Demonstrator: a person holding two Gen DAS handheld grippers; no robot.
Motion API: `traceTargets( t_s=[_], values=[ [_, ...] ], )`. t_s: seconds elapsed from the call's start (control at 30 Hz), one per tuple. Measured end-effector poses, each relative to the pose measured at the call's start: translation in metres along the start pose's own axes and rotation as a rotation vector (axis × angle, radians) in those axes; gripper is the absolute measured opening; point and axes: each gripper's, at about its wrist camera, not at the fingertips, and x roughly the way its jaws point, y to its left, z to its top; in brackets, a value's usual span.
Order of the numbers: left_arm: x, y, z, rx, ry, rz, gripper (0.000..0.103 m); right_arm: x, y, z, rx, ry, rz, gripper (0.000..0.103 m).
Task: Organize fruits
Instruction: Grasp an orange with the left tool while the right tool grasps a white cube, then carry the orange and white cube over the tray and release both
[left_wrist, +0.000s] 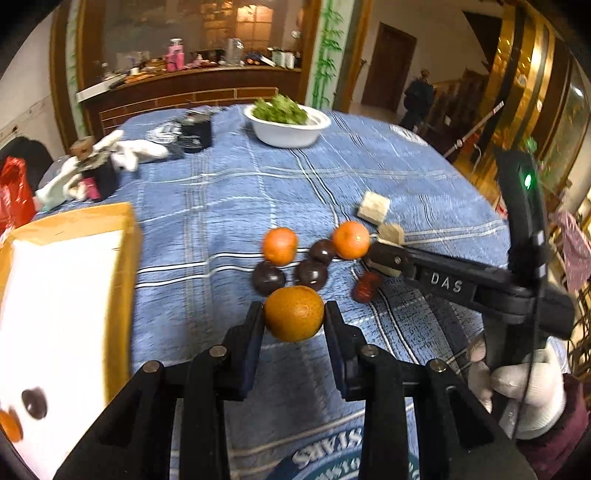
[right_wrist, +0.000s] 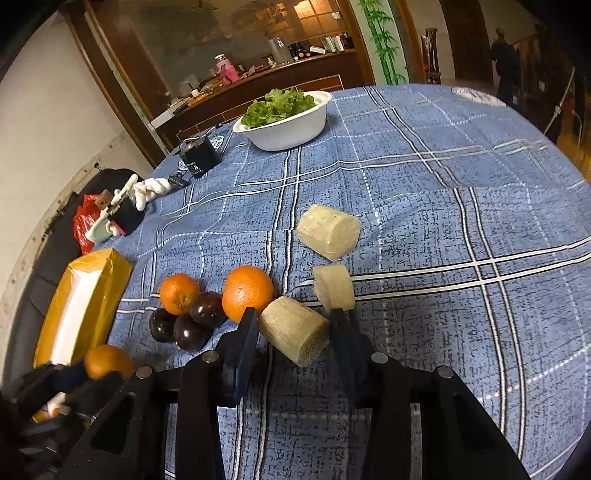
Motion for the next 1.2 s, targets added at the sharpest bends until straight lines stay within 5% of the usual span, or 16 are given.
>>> traceTargets(
  t_s=[0.1, 0.27, 0.57, 0.93, 1.03, 1.2],
  values=[
    [-0.026, 0.021, -0.002, -0.038, -0.036, 0.011, 0.032, -0.013, 0.007, -0.002, 0.004, -0.025, -0.001, 0.043],
    [-0.064, 0.076, -0.009, -0.109, -0.082, 0.088, 0.032, -0.044, 0.044, -0.011, -0.004, -0.052, 0.127, 0.043],
    [-0.092, 0.206, -0.039, -0.37, -0.073, 0.312, 0.032, -0.025, 0.193, -0.04, -0.241, 0.08, 0.341, 0.044],
    [-0.097, 0.25, -0.066, -0.497, -0.048, 0.234, 0.033, 0.031, 0.279, -0.075, -0.36, 0.193, 0.3, 0.045],
    [-0.103, 0.253, -0.069, -0.518, -0.059, 0.209, 0.048, 0.035, 0.277, -0.074, -0.339, 0.195, 0.293, 0.053],
    [-0.124, 0.246, -0.07, -0.514, -0.111, 0.2, 0.055, 0.021, 0.272, -0.07, -0.326, 0.163, 0.283, 0.054]
  ],
)
